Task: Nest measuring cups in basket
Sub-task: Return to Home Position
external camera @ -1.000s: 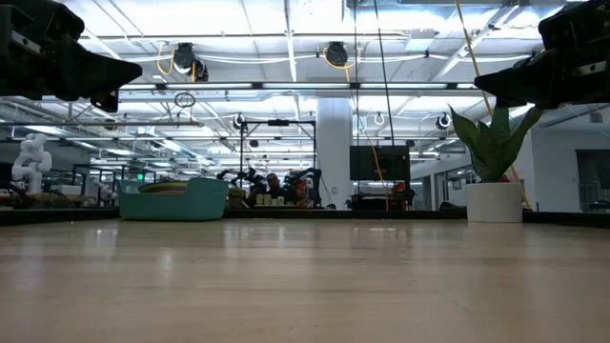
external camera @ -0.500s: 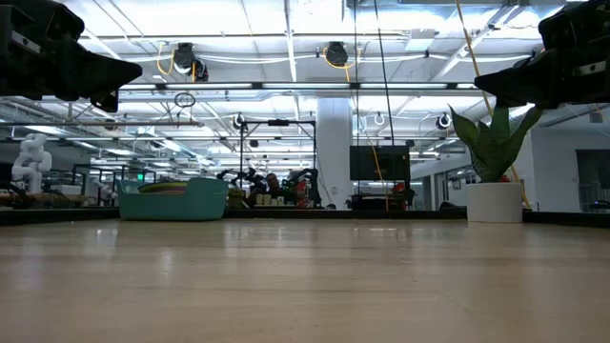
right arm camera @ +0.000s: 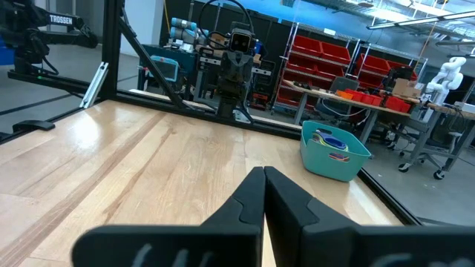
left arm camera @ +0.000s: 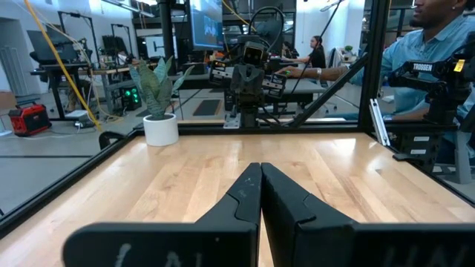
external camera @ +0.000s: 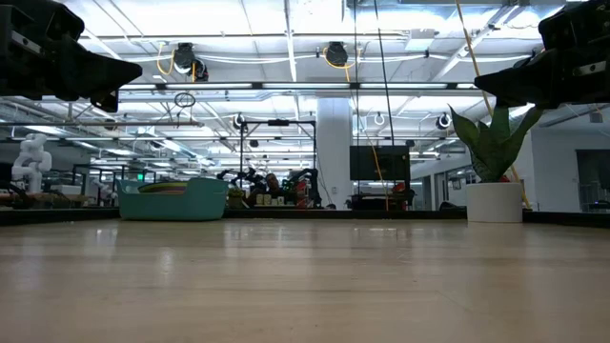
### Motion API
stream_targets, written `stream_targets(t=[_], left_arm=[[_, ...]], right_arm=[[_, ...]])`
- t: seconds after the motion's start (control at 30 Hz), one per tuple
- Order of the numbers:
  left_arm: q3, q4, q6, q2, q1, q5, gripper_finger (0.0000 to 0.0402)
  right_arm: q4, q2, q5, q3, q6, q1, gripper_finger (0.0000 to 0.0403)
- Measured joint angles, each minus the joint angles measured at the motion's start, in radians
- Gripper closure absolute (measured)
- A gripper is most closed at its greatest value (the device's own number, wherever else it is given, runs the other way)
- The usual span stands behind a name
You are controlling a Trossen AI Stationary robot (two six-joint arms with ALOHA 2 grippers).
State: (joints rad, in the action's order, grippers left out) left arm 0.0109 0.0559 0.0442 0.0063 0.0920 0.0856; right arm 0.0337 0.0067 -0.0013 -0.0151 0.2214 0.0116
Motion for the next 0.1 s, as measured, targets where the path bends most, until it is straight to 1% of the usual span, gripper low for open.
stream_targets(t=[0.1], left_arm=[[0.000, 0.000, 0.000, 0.000, 0.000, 0.000, 0.0392]], right_arm=[[0.000, 0.000, 0.000, 0.000, 0.000, 0.000, 0.0403]])
